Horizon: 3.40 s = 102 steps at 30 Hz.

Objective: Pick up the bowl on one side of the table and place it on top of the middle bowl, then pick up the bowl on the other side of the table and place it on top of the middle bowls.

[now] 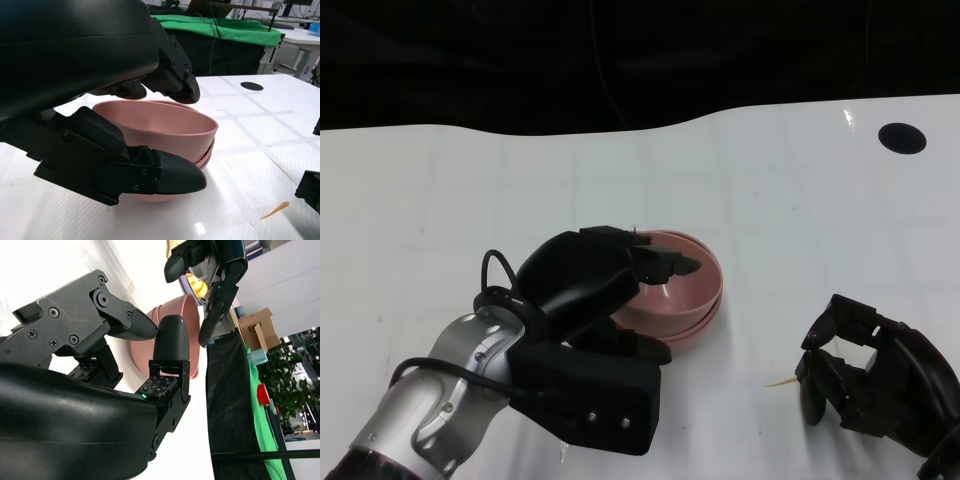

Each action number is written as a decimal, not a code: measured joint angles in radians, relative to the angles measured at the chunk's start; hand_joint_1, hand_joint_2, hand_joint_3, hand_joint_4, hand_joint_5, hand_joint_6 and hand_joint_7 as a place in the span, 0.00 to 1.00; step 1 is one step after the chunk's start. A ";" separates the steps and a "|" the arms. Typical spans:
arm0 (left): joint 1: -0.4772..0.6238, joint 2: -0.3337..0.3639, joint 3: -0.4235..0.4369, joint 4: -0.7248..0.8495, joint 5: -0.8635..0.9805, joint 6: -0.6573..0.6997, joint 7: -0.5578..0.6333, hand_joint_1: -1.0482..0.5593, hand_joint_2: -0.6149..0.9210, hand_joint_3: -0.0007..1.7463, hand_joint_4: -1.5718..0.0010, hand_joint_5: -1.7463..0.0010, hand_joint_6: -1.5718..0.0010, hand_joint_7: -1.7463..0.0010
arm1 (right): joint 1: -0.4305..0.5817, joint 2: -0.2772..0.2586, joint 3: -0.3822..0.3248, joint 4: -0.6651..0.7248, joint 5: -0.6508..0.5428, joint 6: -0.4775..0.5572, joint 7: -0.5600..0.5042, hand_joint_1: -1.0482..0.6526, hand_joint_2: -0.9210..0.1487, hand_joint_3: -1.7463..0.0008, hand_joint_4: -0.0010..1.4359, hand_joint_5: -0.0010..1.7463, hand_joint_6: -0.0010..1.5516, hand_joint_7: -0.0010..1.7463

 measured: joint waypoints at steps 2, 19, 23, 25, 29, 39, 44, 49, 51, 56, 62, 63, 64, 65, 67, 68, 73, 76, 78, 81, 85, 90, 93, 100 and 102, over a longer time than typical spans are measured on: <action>0.003 0.000 -0.001 0.002 0.005 0.000 0.011 0.02 1.00 0.33 0.90 1.00 0.74 1.00 | 0.000 0.000 0.000 0.001 0.000 -0.002 0.002 0.51 0.32 0.43 0.65 0.96 0.57 0.80; 0.018 -0.001 -0.014 0.042 0.015 -0.014 0.058 0.07 1.00 0.30 0.89 0.99 0.72 1.00 | 0.000 0.000 -0.001 0.012 -0.001 -0.016 0.007 0.51 0.33 0.41 0.63 0.98 0.54 0.82; 0.027 -0.002 -0.016 0.059 0.015 -0.020 0.090 0.08 1.00 0.30 0.89 0.99 0.73 1.00 | 0.000 0.000 -0.001 0.010 -0.001 -0.013 0.002 0.51 0.35 0.40 0.63 1.00 0.54 0.83; 0.030 -0.002 -0.016 0.060 0.015 -0.027 0.106 0.08 1.00 0.29 0.89 1.00 0.73 1.00 | 0.000 0.000 -0.001 0.007 0.000 -0.010 -0.002 0.51 0.35 0.40 0.63 1.00 0.54 0.84; 0.045 0.002 0.017 0.039 -0.003 -0.063 0.153 0.10 1.00 0.30 0.91 1.00 0.76 1.00 | 0.000 0.000 -0.001 0.007 0.001 -0.010 -0.001 0.50 0.35 0.41 0.63 1.00 0.54 0.84; 0.155 0.000 0.179 -0.148 -0.264 -0.173 0.171 0.20 1.00 0.23 0.74 0.93 0.64 0.97 | -0.003 -0.001 -0.012 0.011 0.005 -0.002 0.008 0.51 0.33 0.42 0.63 1.00 0.53 0.84; 0.275 0.002 0.255 -0.297 -0.537 -0.136 0.024 0.39 1.00 0.14 0.61 0.90 0.57 0.96 | -0.004 -0.003 -0.017 0.011 0.008 0.010 0.009 0.52 0.33 0.41 0.64 1.00 0.53 0.85; 0.396 -0.008 0.339 -0.393 -0.884 -0.055 -0.125 0.55 0.96 0.22 0.54 0.72 0.47 0.94 | -0.002 -0.004 -0.021 0.009 0.011 0.012 0.010 0.53 0.33 0.41 0.64 1.00 0.53 0.85; 0.440 -0.016 0.375 -0.421 -1.023 -0.005 -0.178 0.58 0.87 0.38 0.60 0.55 0.43 0.95 | -0.002 -0.004 -0.022 0.009 0.011 0.012 0.010 0.53 0.33 0.41 0.63 1.00 0.52 0.85; 0.542 -0.042 0.458 -0.462 -1.228 0.104 -0.236 0.61 0.77 0.60 0.51 0.41 0.29 0.89 | -0.004 -0.006 -0.031 0.014 0.018 0.012 0.031 0.52 0.33 0.41 0.63 1.00 0.52 0.85; 0.600 -0.049 0.544 -0.362 -1.308 0.122 -0.375 0.69 0.73 0.82 0.42 0.19 0.40 0.33 | -0.005 -0.011 -0.034 0.017 0.018 0.013 0.037 0.52 0.32 0.42 0.63 1.00 0.52 0.85; 0.606 -0.056 0.555 -0.330 -1.312 0.119 -0.393 0.69 0.73 0.83 0.42 0.16 0.41 0.27 | -0.005 -0.014 -0.035 0.018 0.018 0.013 0.038 0.52 0.32 0.42 0.63 1.00 0.52 0.85; 0.608 -0.067 0.563 -0.294 -1.320 0.115 -0.414 0.69 0.75 0.82 0.42 0.12 0.42 0.22 | -0.006 -0.017 -0.036 0.021 0.018 0.013 0.038 0.52 0.32 0.42 0.63 1.00 0.52 0.85; 0.610 -0.079 0.570 -0.261 -1.321 0.113 -0.431 0.70 0.75 0.82 0.43 0.11 0.42 0.20 | -0.007 -0.020 -0.037 0.025 0.018 0.013 0.038 0.52 0.33 0.43 0.63 1.00 0.52 0.85; 0.607 -0.092 0.574 -0.205 -1.319 0.110 -0.454 0.68 0.77 0.76 0.43 0.03 0.45 0.10 | -0.008 -0.022 -0.037 0.031 0.018 0.013 0.040 0.52 0.31 0.44 0.63 1.00 0.52 0.84; 0.601 -0.099 0.577 -0.174 -1.319 0.111 -0.462 0.68 0.78 0.74 0.42 0.01 0.46 0.07 | -0.008 -0.023 -0.038 0.033 0.018 0.013 0.041 0.52 0.31 0.45 0.63 1.00 0.52 0.84; 0.565 -0.123 0.594 -0.027 -1.294 0.109 -0.490 0.68 0.79 0.72 0.40 0.00 0.50 0.00 | -0.011 -0.026 -0.039 0.039 0.018 0.013 0.043 0.52 0.31 0.44 0.63 1.00 0.52 0.84; 0.544 -0.124 0.608 0.046 -1.286 0.109 -0.512 0.67 0.78 0.73 0.41 0.00 0.50 0.00 | -0.013 -0.028 -0.039 0.039 0.018 0.013 0.045 0.53 0.30 0.44 0.63 1.00 0.52 0.84; 0.533 -0.124 0.618 0.079 -1.283 0.109 -0.526 0.67 0.77 0.74 0.42 0.00 0.51 0.00 | -0.016 -0.028 -0.039 0.041 0.018 0.013 0.051 0.53 0.30 0.44 0.63 1.00 0.52 0.84; 0.514 -0.123 0.630 0.131 -1.274 0.104 -0.548 0.66 0.75 0.76 0.42 0.00 0.51 0.00 | -0.019 -0.028 -0.039 0.045 0.017 0.012 0.052 0.52 0.31 0.44 0.63 1.00 0.52 0.84; 0.493 -0.122 0.644 0.172 -1.252 0.092 -0.562 0.66 0.75 0.77 0.43 0.00 0.51 0.00 | -0.020 -0.027 -0.038 0.046 0.012 0.006 0.047 0.51 0.33 0.45 0.63 1.00 0.53 0.84; 0.480 -0.122 0.649 0.179 -1.248 0.091 -0.577 0.66 0.76 0.76 0.43 0.00 0.52 0.00 | -0.020 -0.027 -0.038 0.047 0.004 0.000 0.038 0.51 0.32 0.44 0.63 1.00 0.53 0.85; 0.476 -0.122 0.659 0.179 -1.249 0.091 -0.592 0.66 0.77 0.75 0.44 0.00 0.52 0.00 | -0.020 -0.027 -0.037 0.047 -0.003 0.000 0.032 0.51 0.32 0.44 0.63 1.00 0.52 0.85; 0.474 -0.122 0.664 0.153 -1.247 0.095 -0.593 0.64 0.79 0.69 0.45 0.00 0.52 0.00 | -0.020 -0.028 -0.037 0.047 -0.003 0.001 0.037 0.51 0.31 0.45 0.62 1.00 0.52 0.85; 0.474 -0.122 0.665 0.143 -1.247 0.103 -0.593 0.63 0.79 0.68 0.45 0.00 0.52 0.00 | -0.019 -0.028 -0.037 0.046 -0.002 0.002 0.038 0.51 0.31 0.46 0.63 1.00 0.52 0.84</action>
